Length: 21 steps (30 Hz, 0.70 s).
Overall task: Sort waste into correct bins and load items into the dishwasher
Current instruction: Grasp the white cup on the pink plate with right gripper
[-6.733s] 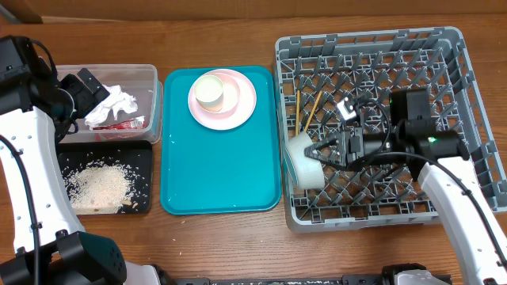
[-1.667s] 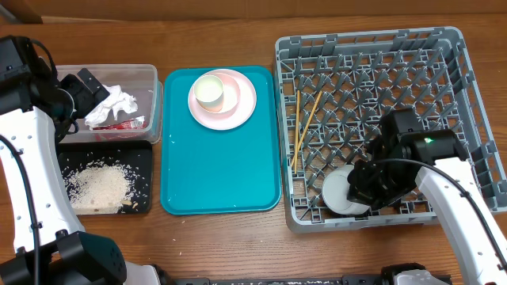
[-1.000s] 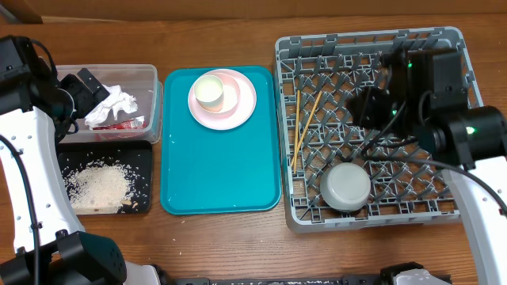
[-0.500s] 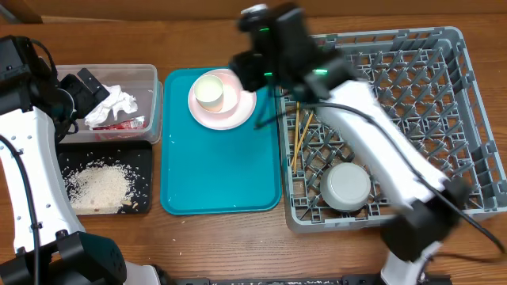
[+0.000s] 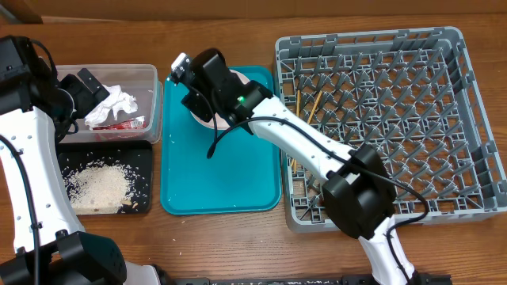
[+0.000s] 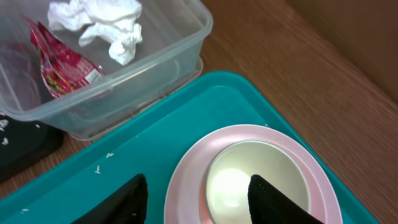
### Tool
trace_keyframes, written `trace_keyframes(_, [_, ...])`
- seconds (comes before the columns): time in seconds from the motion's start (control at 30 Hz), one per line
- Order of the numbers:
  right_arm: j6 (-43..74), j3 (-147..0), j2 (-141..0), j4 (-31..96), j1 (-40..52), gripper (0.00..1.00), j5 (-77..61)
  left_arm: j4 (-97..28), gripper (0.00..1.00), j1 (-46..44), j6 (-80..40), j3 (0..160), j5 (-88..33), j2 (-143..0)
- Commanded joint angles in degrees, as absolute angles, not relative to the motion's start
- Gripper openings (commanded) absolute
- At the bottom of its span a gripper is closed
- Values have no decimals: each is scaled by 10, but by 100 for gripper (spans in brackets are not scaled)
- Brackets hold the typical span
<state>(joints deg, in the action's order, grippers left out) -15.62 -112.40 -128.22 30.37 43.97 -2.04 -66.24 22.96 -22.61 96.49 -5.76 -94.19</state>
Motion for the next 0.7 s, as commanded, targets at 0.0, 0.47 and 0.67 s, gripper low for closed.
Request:
trace_keyframes(0.0, [-184,-1143,-1312,296,436,53,-8,-662,100,229,-238,972,-60,-944])
trace_keyframes(0.47, [-185,-1135,-1321,332,426,42,21,-662,100,229,-238,972,-60,-944])
trace_keyframes(0.67, [-185,-1135,-1321,341,422,32,21,-662,100,229,-238,972,-60,-944])
